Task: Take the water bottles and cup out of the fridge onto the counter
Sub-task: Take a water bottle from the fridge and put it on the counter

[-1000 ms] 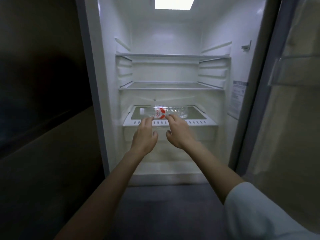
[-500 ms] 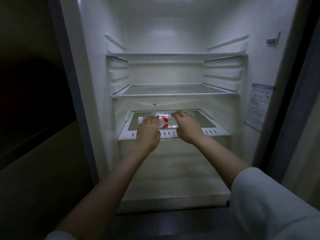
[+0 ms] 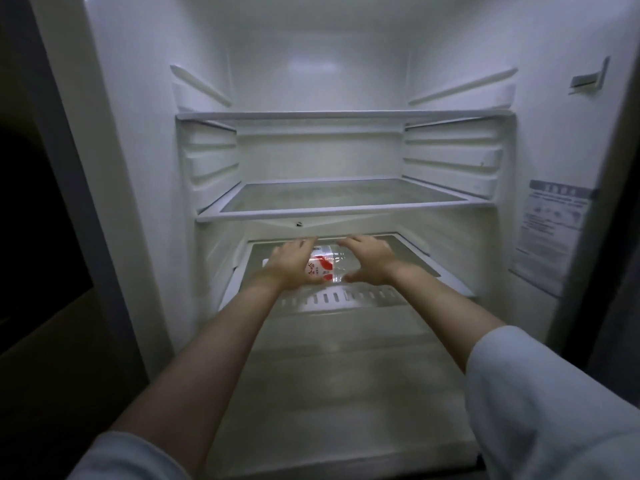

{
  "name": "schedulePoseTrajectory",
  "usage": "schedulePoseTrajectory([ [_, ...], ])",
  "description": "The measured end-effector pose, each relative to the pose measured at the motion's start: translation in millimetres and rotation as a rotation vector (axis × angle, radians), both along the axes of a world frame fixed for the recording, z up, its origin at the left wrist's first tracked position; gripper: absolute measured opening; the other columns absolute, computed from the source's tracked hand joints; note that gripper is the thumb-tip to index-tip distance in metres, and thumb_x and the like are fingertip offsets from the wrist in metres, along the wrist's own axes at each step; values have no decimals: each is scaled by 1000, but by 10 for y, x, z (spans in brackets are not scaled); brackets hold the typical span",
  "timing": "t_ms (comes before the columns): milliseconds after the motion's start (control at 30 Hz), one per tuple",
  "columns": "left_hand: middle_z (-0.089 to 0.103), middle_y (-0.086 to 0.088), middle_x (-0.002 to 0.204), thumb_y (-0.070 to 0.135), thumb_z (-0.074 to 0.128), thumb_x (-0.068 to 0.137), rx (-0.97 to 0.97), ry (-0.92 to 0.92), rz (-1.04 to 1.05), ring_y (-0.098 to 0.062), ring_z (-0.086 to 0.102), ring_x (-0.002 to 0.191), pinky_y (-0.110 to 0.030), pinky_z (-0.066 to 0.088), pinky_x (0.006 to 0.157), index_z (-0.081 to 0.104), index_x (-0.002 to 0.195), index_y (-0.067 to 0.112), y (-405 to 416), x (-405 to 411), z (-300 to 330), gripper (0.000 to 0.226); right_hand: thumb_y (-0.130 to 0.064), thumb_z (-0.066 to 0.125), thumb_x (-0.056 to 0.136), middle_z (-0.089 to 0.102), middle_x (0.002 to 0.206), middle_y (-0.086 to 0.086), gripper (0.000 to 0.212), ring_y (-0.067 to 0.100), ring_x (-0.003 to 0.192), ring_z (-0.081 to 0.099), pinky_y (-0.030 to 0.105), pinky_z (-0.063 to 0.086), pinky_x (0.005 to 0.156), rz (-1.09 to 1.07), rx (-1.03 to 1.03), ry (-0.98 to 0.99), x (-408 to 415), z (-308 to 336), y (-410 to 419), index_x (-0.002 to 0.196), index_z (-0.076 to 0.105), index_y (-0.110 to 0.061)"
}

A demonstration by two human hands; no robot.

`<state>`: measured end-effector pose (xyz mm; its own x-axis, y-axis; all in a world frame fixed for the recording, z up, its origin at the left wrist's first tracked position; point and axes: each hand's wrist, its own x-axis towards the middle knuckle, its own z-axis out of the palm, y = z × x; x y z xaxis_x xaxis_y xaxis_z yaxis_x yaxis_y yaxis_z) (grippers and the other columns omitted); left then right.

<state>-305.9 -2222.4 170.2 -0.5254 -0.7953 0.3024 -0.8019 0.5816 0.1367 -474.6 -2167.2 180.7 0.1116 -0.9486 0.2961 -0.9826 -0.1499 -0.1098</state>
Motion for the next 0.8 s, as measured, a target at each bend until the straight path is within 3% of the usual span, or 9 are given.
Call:
schedulePoseTrajectory([
  [200,45,-3,140,48,77,67,84,-54,-42,-22,45,124,-38,39,103,33,141,17,-78,-8,91,92,-39,73,75,27,153,1,88,21,141,22,41,13,114,23,93,103,-74,46,-128,146,22,-25],
  [333,51,-3,132,49,76,67,59,-39,-33,-21,50,114,-36,44,96,39,135,17,-87,-26,68,84,-44,73,73,30,152,1,94,21,140,26,41,17,113,6,150,129,-76,85,-179,147,18,-25],
  [500,50,-5,125,44,75,69,-182,-54,-41,-22,48,110,-32,40,88,43,128,14,-35,-28,50,74,-42,77,68,46,132,7,91,24,120,44,32,34,97,12,11,153,-33,99,-102,142,31,-15],
  [600,52,-9,119,39,75,67,-374,12,-57,-27,48,106,-36,38,85,48,123,12,76,-1,57,68,-39,79,65,48,118,10,82,25,107,46,29,32,81,15,-154,152,-14,17,-19,132,41,-12],
  [800,57,-9,115,38,71,69,-529,37,-8,-28,51,103,-37,39,84,54,115,13,362,5,5,56,-28,77,66,56,117,8,67,27,106,53,30,33,82,9,-287,86,64,-75,190,122,45,-10],
])
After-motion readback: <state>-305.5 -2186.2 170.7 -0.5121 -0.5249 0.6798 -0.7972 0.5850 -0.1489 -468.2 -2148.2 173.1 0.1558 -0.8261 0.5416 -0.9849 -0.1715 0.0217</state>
